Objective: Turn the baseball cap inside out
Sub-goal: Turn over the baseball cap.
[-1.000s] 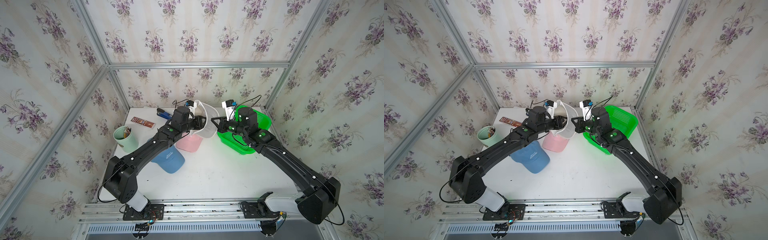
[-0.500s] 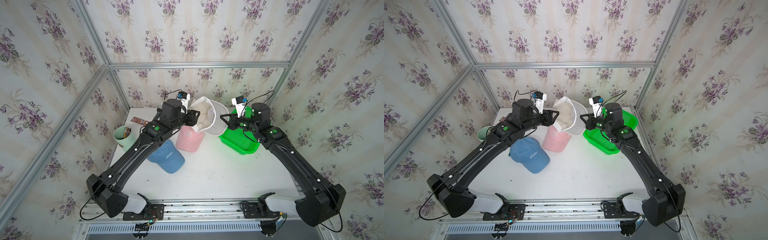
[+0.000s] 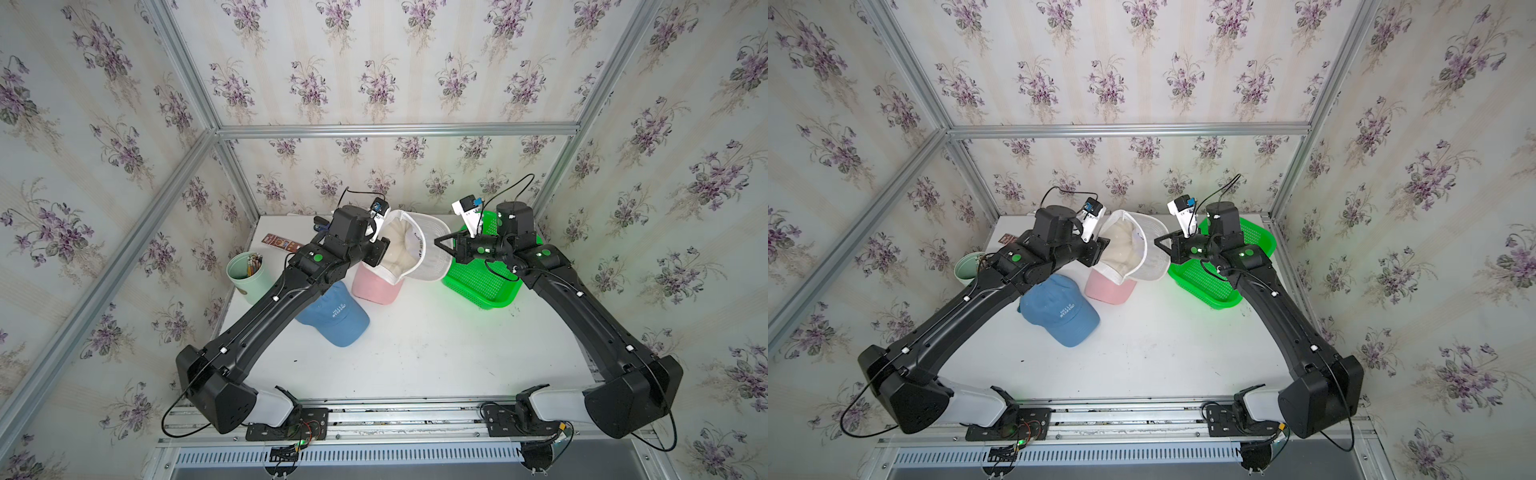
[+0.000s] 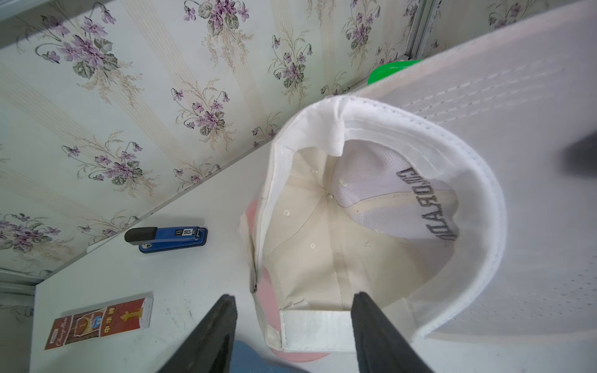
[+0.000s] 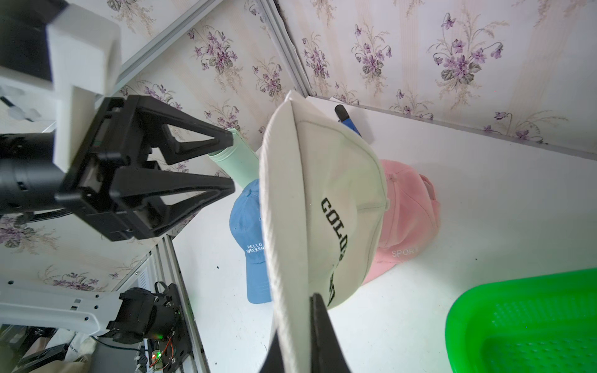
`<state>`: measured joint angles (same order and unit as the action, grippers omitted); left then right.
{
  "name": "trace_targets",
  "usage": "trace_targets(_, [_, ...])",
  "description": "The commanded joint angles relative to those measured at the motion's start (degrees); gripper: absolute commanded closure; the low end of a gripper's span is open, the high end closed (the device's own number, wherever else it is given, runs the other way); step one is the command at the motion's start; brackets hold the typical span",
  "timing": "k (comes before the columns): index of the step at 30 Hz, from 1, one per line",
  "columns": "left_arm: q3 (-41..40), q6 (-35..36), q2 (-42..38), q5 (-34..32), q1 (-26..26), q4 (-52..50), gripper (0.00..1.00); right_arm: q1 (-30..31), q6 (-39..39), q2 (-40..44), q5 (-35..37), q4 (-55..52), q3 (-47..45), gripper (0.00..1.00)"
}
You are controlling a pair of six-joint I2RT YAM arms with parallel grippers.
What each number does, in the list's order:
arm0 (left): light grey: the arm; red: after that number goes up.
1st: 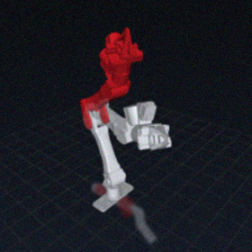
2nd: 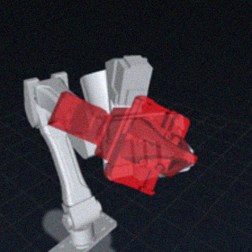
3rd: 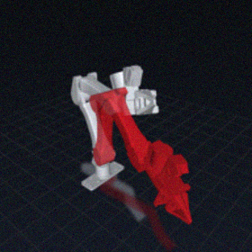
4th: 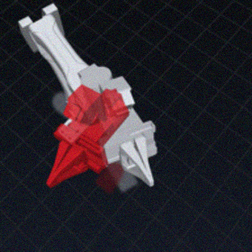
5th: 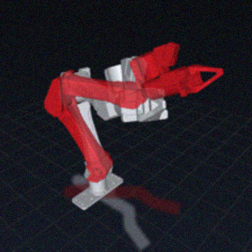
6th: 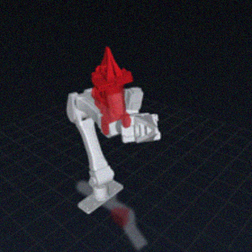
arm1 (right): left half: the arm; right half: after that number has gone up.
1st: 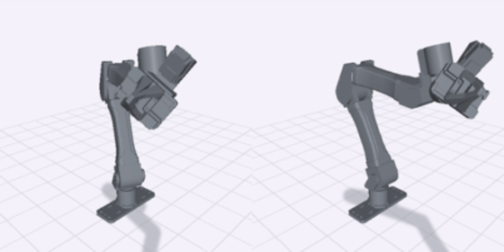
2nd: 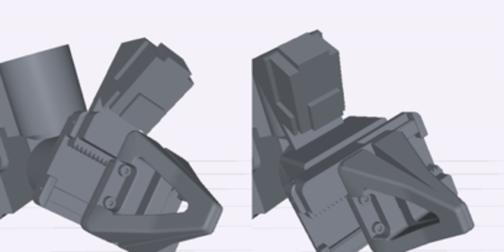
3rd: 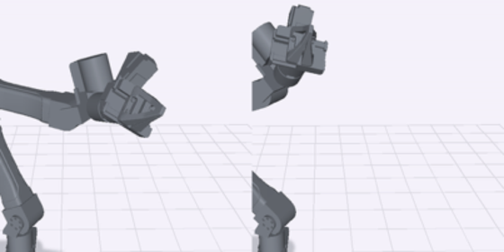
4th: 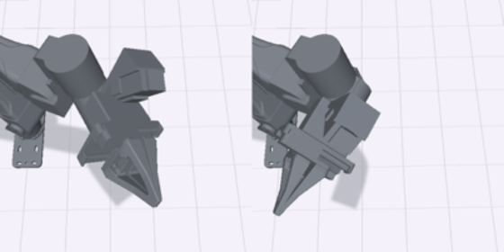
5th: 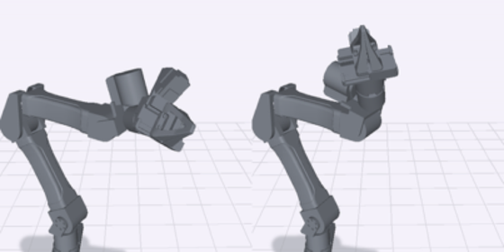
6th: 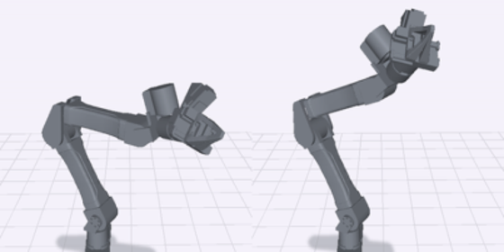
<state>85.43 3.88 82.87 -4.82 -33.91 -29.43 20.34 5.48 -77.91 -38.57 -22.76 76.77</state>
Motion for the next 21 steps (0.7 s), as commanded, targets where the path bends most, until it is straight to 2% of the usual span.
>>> trace_targets(1, [-0.3,4.1,1.2,-4.5,0.0,2.0,0.39,0.0,-1.5,-0.1,-3.9,-0.3,0.6,1.0])
trace_targets(4, [-0.3,4.4,2.6,-6.7,0.0,2.6,0.4,0.1,-1.8,0.1,-6.1,-0.4,0.4,1.0])
trace_targets(7, [-0.1,5.3,3.7,-7.1,0.0,3.0,0.46,0.1,-2.3,0.5,-7.7,-0.6,0.3,1.0])
trace_targets(10, [0.1,5.4,4.0,-6.2,0.3,3.2,0.61,0.1,-3.6,0.6,-8.4,-2.0,0.3,1.0])
trace_targets(15, [-0.6,6.3,3.9,-1.8,0.4,2.9,0.8,-1.2,-2.9,1.4,-11.0,0.0,-2.0,1.0])
trace_targets(17, [-0.8,6.3,3.9,-1.1,0.4,2.5,1.0,-1.3,-2.9,1.4,-11.0,0.2,-2.5,1.0])
trace_targets(21, [-0.8,5.8,3.2,-1.5,0.4,1.9,1.0,-2.1,-3.2,1.3,-11.3,0.3,-3.1,1.0])
